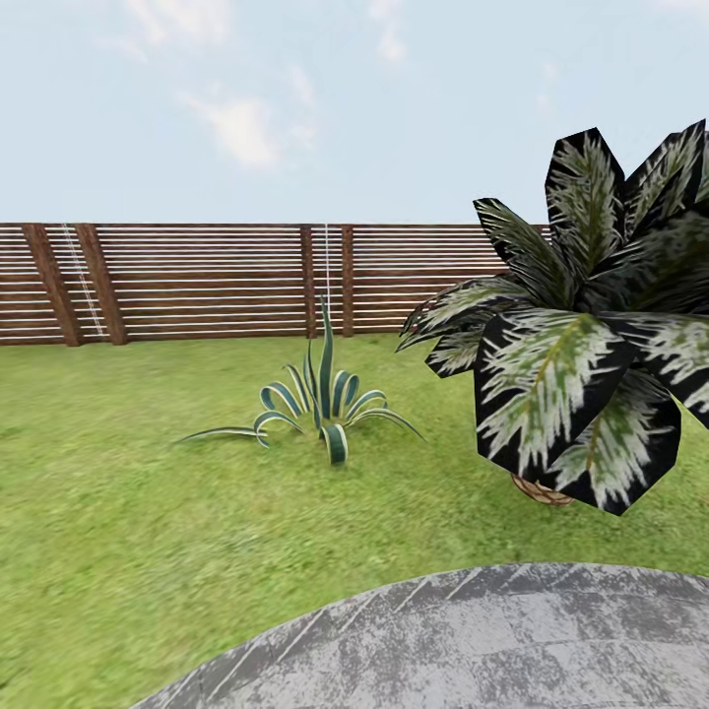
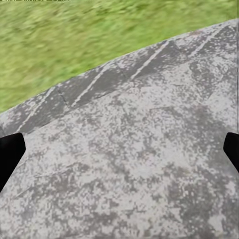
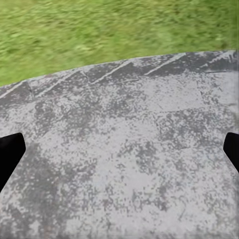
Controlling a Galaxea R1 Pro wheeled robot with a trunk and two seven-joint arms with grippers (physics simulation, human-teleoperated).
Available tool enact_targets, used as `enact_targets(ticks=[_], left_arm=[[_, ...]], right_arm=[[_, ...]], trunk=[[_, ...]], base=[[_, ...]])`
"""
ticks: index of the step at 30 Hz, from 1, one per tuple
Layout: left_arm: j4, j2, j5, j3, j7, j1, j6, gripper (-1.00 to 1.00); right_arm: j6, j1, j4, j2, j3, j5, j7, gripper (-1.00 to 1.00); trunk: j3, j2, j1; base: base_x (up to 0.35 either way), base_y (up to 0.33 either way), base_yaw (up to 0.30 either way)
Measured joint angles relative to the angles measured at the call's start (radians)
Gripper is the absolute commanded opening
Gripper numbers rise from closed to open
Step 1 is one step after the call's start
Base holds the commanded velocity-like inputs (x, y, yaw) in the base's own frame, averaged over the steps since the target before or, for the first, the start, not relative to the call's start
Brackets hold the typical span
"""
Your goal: Pick up the pesticide atomizer in the garden and spray insectifuge to fully cover both potted plants in the garden.
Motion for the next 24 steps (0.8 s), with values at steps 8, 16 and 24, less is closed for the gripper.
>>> enact_targets(ticks=[8,16,24], left_arm=[[-0.001,-0.004,-0.007,-0.007,-0.001,-0.001,0.000,1.00],[0.000,-0.003,-0.021,-0.010,-0.002,0.000,0.000,1.00],[0.000,-0.002,-0.022,-0.009,-0.001,0.009,0.000,1.00]], right_arm=[[0.000,0.000,-0.001,-0.001,0.001,0.000,0.000,1.00],[0.000,0.000,0.002,-0.003,0.000,0.004,-0.029,1.00],[0.002,0.000,0.006,-0.032,-0.003,-0.001,-0.039,1.00]], trunk=[[0.000,0.000,0.000],[0.000,0.000,0.000],[-0.001,0.000,0.000]], base=[[0.000,0.000,-0.256],[0.000,0.000,-0.299],[0.000,0.000,-0.300]])
